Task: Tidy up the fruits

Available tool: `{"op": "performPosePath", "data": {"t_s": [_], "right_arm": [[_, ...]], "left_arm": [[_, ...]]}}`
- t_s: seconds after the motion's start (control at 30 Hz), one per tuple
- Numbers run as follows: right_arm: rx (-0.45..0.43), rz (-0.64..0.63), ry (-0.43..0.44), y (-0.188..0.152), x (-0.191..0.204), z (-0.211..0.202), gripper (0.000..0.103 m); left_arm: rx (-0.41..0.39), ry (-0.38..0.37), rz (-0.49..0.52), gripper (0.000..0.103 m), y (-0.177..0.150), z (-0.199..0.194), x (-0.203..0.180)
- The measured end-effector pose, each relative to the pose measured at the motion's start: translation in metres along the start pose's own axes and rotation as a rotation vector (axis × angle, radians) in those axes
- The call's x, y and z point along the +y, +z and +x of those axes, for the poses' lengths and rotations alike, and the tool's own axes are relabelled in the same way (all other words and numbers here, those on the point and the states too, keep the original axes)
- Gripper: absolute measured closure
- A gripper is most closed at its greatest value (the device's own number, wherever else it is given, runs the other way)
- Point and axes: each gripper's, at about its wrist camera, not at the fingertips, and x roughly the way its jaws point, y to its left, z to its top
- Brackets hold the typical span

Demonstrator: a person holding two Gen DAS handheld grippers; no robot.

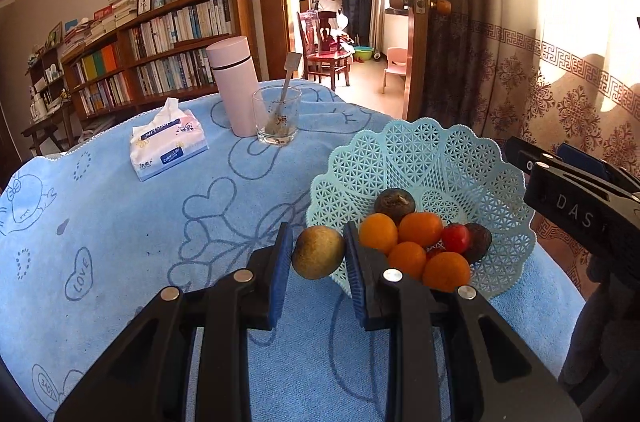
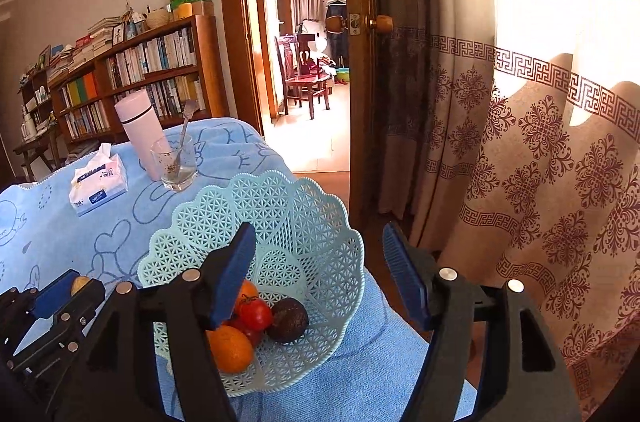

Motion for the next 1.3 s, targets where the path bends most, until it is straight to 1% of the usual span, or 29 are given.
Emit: {"op": "performPosePath", "data": {"t_s": [0.37,0.4,0.43,0.47,0.5,0.6,0.7,0.73,0.77,0.8,0.83,0.93,1.03,1.13,1.2,1.3], "right_arm": [[-0.02,0.008,-0.078,0.006,-0.013,-0.004,0.035],[-0.023,0.008,-0.085,0.006,-0.014,-0.004,0.034],[-0.026,0.011,-0.092,0.007,-0.015,-0.005,0.031],[-0.032,0.014,-0.098,0.008,-0.016,-0.006,0.027],[-0.037,0.016,-0.104,0.008,-0.018,-0.007,0.027],[-0.045,0.021,-0.105,0.009,-0.019,-0.01,0.027],[-0.051,0.014,-0.096,0.009,-0.017,-0.013,0.026],[-0.054,0.012,-0.091,0.009,-0.016,-0.015,0.024],[-0.057,0.009,-0.085,0.009,-0.014,-0.016,0.018],[-0.062,0.005,-0.082,0.01,-0.013,-0.018,0.017],[-0.065,0.001,-0.079,0.01,-0.012,-0.019,0.016],[-0.071,-0.003,-0.064,0.012,-0.013,-0.023,0.01],[-0.075,0.017,-0.053,0.016,-0.02,-0.027,0.008],[-0.063,0.047,-0.018,0.019,-0.028,-0.029,0.004],[-0.051,0.059,0.004,0.021,-0.031,-0.031,0.003],[-0.031,0.031,0.019,0.022,-0.027,-0.032,0.003]], "left_arm": [[0.005,-0.084,0.028,0.076,0.019,0.02,-0.028],[0.004,-0.09,0.03,0.074,0.02,0.019,-0.029],[0.002,-0.093,0.031,0.061,0.021,0.019,-0.03],[-0.006,-0.091,0.03,0.051,0.021,0.017,-0.031],[-0.022,-0.082,0.031,0.038,0.021,0.015,-0.031],[-0.033,-0.067,0.041,0.037,0.021,0.012,-0.03],[-0.039,-0.048,0.038,0.031,0.021,0.008,-0.027],[-0.043,-0.04,0.039,0.027,0.02,0.006,-0.026],[-0.047,-0.03,0.04,0.024,0.02,0.005,-0.025],[-0.054,-0.019,0.041,0.018,0.019,0.002,-0.024],[-0.061,-0.008,0.042,0.016,0.019,0.0,-0.023],[-0.067,0.017,0.05,0.014,0.018,-0.007,-0.02],[-0.075,0.035,0.044,0.013,0.018,-0.014,-0.014],[-0.082,0.056,0.037,0.012,0.018,-0.021,-0.009],[-0.094,0.081,0.047,0.011,0.017,-0.026,-0.01],[-0.125,0.141,0.085,0.008,0.015,-0.035,-0.014]]}}
